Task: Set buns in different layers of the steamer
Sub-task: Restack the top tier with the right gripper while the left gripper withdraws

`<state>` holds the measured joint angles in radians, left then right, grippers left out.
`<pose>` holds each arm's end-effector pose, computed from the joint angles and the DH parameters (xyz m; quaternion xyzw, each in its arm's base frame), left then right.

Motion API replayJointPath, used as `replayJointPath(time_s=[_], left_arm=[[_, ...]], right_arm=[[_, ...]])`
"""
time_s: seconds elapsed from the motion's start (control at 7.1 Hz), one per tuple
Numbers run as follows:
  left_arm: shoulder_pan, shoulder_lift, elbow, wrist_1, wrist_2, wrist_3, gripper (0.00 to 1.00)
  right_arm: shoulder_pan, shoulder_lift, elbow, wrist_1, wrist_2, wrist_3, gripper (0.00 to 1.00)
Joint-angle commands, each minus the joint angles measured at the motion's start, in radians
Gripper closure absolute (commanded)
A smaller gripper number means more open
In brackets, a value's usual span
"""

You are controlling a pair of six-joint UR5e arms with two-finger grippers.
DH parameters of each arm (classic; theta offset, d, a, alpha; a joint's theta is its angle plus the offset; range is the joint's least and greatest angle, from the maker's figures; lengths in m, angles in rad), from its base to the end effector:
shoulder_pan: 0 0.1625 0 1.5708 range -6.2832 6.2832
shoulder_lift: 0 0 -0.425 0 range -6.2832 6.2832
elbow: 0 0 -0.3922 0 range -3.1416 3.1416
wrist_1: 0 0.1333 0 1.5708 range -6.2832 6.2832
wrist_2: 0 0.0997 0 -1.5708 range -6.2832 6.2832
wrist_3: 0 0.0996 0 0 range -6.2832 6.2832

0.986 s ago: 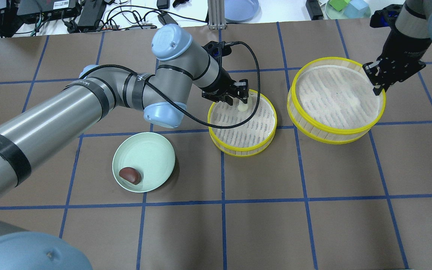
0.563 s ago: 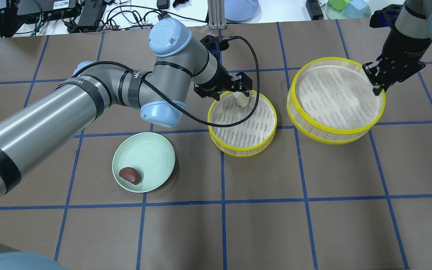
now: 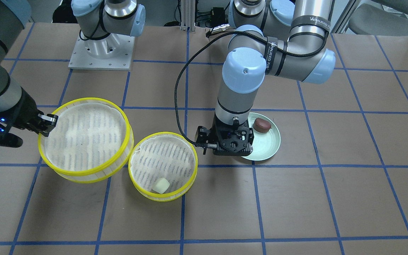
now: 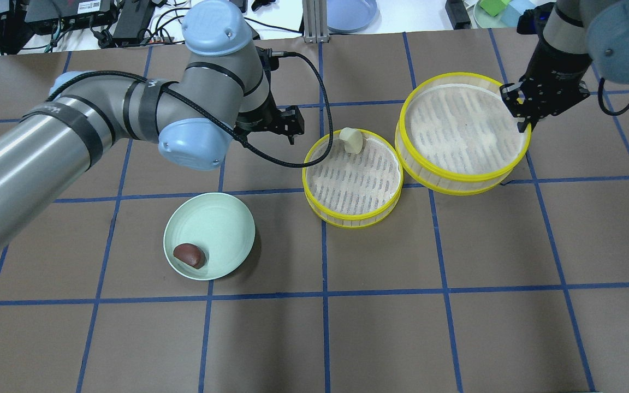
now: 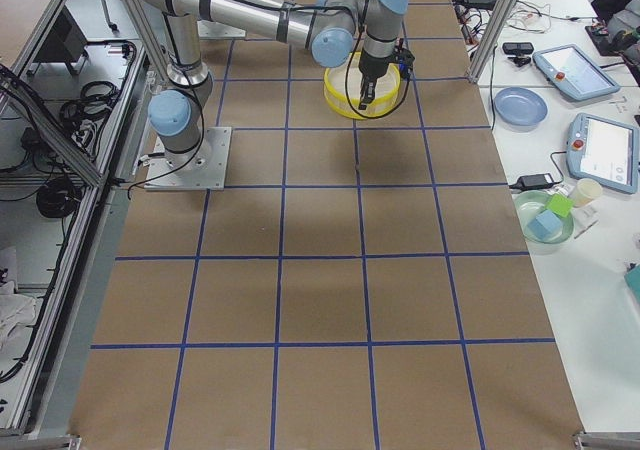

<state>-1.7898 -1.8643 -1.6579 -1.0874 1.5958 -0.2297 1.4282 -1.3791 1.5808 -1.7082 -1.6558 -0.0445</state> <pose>-0.2573 -0.5538 0.3348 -0.0060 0.9986 -0.0529 0.0007 0.0442 -0.5704 0.3957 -0.0476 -0.9974 -0.0359 0.0393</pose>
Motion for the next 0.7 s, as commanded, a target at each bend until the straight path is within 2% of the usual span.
replayJointPath(time_s=[0.0,0.28,0.56], left_arm=[[0.036,0.059,0.0,-0.159,0.123,0.003,0.0],[0.127,0.073,-0.035,-0.23,0.113,0.01,0.0],[0.191,0.067,-0.094,-0.255,0.095,0.012,0.0]], right_arm=[[0.145,0.053,-0.008,-0.091,0.002,0.185,1.0],[0.246,0.11,-0.036,-0.097,0.017,0.309,1.0],[0.256,0.152,-0.033,-0.085,0.046,0.311,1.0]])
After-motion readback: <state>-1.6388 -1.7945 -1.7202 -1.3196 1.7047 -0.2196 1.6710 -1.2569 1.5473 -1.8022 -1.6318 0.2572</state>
